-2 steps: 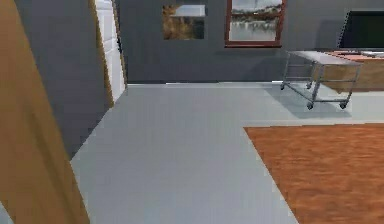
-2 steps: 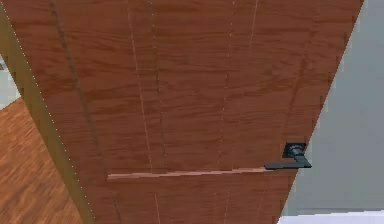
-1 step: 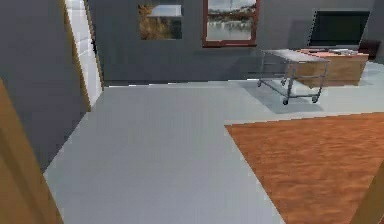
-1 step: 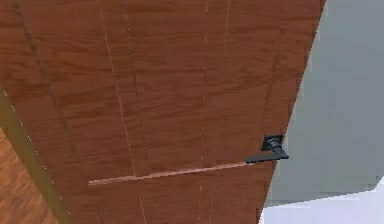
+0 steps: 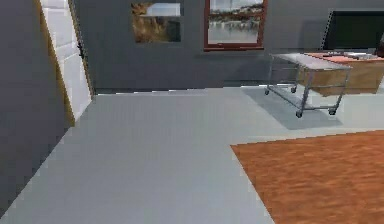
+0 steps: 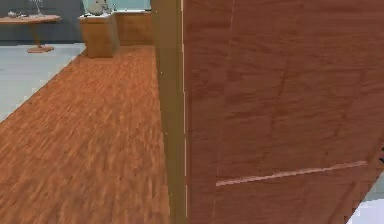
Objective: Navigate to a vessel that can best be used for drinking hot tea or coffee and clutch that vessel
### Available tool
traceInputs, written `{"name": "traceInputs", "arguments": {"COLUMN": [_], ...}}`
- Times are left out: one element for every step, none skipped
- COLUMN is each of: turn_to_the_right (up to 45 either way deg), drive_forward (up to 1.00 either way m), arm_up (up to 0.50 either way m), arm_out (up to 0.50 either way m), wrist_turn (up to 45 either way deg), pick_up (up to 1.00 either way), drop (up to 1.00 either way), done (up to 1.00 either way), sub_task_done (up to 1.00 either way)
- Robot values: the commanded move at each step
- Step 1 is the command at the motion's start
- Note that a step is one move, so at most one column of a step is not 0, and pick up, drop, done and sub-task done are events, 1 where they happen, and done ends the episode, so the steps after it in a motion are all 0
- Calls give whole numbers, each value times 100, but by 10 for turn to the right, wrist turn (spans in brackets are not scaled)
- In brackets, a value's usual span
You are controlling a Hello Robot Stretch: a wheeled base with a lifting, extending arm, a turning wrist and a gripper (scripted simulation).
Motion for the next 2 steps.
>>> {"name": "traceInputs", "arguments": {"turn_to_the_right": [450,30], "drive_forward": [0,0], "arm_up": [0,0], "arm_out": [0,0], "wrist_turn": [0,0], "pick_up": [0,0], "drop": [0,0], "done": [0,0], "sub_task_done": [0,0]}}
